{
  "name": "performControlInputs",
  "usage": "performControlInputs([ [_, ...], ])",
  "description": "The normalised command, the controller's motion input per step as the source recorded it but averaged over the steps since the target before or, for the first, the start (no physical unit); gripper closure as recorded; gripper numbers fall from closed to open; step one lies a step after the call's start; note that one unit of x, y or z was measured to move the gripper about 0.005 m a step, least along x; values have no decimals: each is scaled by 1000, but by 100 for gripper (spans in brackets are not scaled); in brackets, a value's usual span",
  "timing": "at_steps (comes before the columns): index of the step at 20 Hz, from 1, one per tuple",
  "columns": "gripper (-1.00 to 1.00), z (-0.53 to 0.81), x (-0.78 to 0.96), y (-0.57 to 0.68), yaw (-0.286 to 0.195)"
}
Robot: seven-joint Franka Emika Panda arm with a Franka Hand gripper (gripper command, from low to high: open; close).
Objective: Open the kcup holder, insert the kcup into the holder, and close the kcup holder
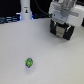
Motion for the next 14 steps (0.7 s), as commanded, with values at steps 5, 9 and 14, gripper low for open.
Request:
performControlInputs([
  [5, 100, 259, 836, -550, -51],
  [9, 100, 207, 843, -483, -46],
  [14, 100, 159, 840, -485, -48],
])
